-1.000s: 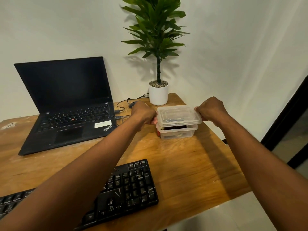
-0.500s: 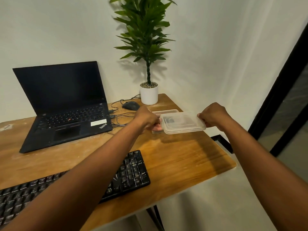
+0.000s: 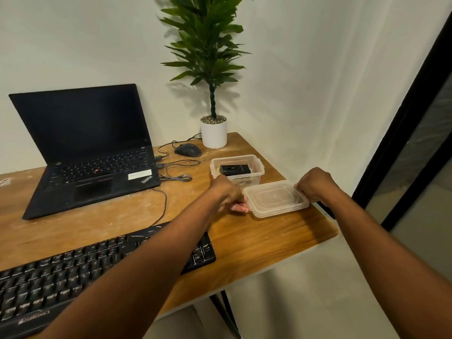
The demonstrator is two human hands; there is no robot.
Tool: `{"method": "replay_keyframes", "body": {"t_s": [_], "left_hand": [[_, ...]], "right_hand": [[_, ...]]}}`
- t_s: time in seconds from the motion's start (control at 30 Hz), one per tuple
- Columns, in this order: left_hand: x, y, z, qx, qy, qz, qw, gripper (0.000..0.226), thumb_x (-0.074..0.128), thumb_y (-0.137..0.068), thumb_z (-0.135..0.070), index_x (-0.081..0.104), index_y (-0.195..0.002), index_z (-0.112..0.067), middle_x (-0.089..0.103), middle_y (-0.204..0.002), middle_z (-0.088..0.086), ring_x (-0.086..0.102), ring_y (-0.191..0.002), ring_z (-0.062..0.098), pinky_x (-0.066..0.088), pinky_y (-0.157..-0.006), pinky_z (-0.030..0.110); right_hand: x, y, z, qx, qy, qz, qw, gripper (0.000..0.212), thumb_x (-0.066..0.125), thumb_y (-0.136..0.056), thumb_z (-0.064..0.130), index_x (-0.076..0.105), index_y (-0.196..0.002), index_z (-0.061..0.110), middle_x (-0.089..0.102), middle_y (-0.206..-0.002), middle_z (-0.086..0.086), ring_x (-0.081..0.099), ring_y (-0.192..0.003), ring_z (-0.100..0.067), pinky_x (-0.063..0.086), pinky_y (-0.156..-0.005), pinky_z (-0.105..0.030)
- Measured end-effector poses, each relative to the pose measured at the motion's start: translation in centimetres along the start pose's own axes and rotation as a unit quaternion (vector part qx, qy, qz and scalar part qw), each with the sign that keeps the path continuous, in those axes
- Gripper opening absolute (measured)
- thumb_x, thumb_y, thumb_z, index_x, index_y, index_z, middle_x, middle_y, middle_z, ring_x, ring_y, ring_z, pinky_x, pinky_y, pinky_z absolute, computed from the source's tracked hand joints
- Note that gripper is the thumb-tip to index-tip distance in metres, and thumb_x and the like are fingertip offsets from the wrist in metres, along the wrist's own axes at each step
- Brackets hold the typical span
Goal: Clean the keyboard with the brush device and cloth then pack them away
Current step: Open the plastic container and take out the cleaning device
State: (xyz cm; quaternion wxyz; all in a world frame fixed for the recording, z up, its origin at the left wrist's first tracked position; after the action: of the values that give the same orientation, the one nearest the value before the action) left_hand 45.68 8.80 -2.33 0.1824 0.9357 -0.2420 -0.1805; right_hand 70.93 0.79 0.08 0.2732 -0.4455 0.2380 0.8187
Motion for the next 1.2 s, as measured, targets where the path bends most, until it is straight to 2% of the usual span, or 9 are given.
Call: {"method": "replay_keyframes", "body": {"t_s": [0.2, 0.33, 0.43, 0.6, 0.67, 0.73, 0.83, 1.0, 1.2], "left_hand": [[0.5, -0.9, 1.6, -0.038, -0.022, 0.017, 0.999, 0.04, 0.064, -0.095, 0.012, 0.051, -0.132, 0.016, 0.073, -0.076, 0.024, 0.076, -0.062, 0.029, 0.065, -0.058, 0.035], [0.6, -1.2, 1.6, -0.039, -0.039, 0.015, 0.998, 0.042, 0.065, -0.095, 0.011, 0.049, -0.134, 0.017, 0.073, -0.069, 0.022, 0.075, -0.06, 0.029, 0.066, -0.061, 0.037], [0.5, -1.0, 1.5, -0.036, -0.05, 0.009, 0.998, 0.044, 0.067, -0.094, 0.01, 0.049, -0.133, 0.018, 0.072, -0.071, 0.023, 0.074, -0.057, 0.029, 0.065, -0.057, 0.035], [-0.4, -0.1, 1.0, -0.012, -0.056, -0.015, 0.998, 0.047, 0.075, -0.089, 0.007, 0.051, -0.129, 0.011, 0.076, -0.09, 0.027, 0.076, -0.068, 0.031, 0.065, -0.069, 0.038], [-1.6, 0.3, 0.2, 0.015, -0.068, -0.046, 0.996, 0.043, 0.078, -0.087, 0.006, 0.058, -0.125, 0.006, 0.075, -0.085, 0.022, 0.074, -0.059, 0.025, 0.064, -0.059, 0.035], [-2.8, 0.7, -0.8, 0.041, -0.077, -0.062, 0.994, 0.033, 0.079, -0.087, 0.002, 0.063, -0.116, 0.003, 0.075, -0.084, 0.021, 0.073, -0.058, 0.024, 0.066, -0.064, 0.041], [-4.8, 1.2, -2.1, 0.08, -0.108, -0.076, 0.988, 0.021, 0.08, -0.089, -0.009, 0.068, -0.102, 0.002, 0.077, -0.083, 0.018, 0.077, -0.07, 0.03, 0.066, -0.074, 0.047], [-8.4, 1.0, -4.4, 0.177, -0.25, -0.165, 0.937, 0.021, 0.086, -0.085, -0.031, 0.074, -0.088, -0.013, 0.075, -0.084, 0.003, 0.073, -0.082, 0.023, 0.063, -0.076, 0.042], [-9.6, 0.2, -5.3, 0.249, -0.345, -0.203, 0.882, 0.038, 0.08, -0.088, -0.042, 0.072, -0.116, -0.017, 0.073, -0.11, 0.001, 0.066, -0.1, 0.019, 0.058, -0.088, 0.041]], "right_hand": [[1.2, -0.8, -0.3, -0.012, 0.041, -0.011, 0.999, 0.021, 0.073, -0.09, 0.025, 0.066, -0.081, 0.007, 0.067, -0.084, -0.009, 0.061, -0.07, -0.022, 0.04, -0.053, -0.027], [1.5, -0.8, -0.3, -0.011, 0.063, -0.026, 0.998, 0.024, 0.077, -0.089, 0.03, 0.071, -0.086, 0.007, 0.069, -0.087, -0.008, 0.064, -0.075, -0.024, 0.049, -0.062, -0.028], [1.5, -0.8, -0.3, -0.005, 0.058, -0.037, 0.998, 0.022, 0.079, -0.087, 0.027, 0.07, -0.087, 0.006, 0.068, -0.088, -0.01, 0.064, -0.074, -0.026, 0.05, -0.063, -0.03], [1.0, -0.5, 0.5, -0.034, 0.059, -0.038, 0.997, 0.024, 0.079, -0.088, 0.031, 0.072, -0.083, 0.009, 0.07, -0.085, -0.008, 0.067, -0.072, -0.026, 0.053, -0.064, -0.029], [0.5, -0.3, 1.3, -0.055, 0.041, -0.044, 0.997, 0.022, 0.079, -0.088, 0.031, 0.074, -0.087, 0.009, 0.072, -0.089, -0.009, 0.068, -0.074, -0.027, 0.06, -0.072, -0.034], [0.0, -0.2, 2.8, -0.089, 0.007, -0.048, 0.995, 0.02, 0.08, -0.088, 0.027, 0.076, -0.092, 0.007, 0.074, -0.096, -0.01, 0.069, -0.079, -0.027, 0.063, -0.08, -0.04], [-0.3, 0.0, 5.9, -0.15, -0.037, -0.037, 0.987, 0.024, 0.08, -0.089, 0.026, 0.077, -0.105, 0.009, 0.073, -0.112, -0.008, 0.068, -0.091, -0.024, 0.058, -0.084, -0.035], [0.3, 0.1, 10.7, -0.23, -0.066, -0.03, 0.97, 0.031, 0.082, -0.088, 0.028, 0.077, -0.114, 0.012, 0.073, -0.119, -0.006, 0.066, -0.098, -0.019, 0.054, -0.087, -0.033], [2.4, -0.6, 15.2, -0.284, -0.061, -0.012, 0.957, 0.038, 0.083, -0.086, 0.027, 0.075, -0.121, 0.014, 0.073, -0.114, -0.002, 0.064, -0.095, -0.015, 0.048, -0.083, -0.029]]}}
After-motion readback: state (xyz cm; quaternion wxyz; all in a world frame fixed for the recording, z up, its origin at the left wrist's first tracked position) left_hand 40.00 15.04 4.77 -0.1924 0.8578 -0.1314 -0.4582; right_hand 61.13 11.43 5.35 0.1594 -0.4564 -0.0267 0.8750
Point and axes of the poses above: each hand's wrist, its own y-axis away from the middle knuckle, its own x-axis out of the palm, z = x × y, the point moved 7 cm from there along -y, towards the middle knuckle
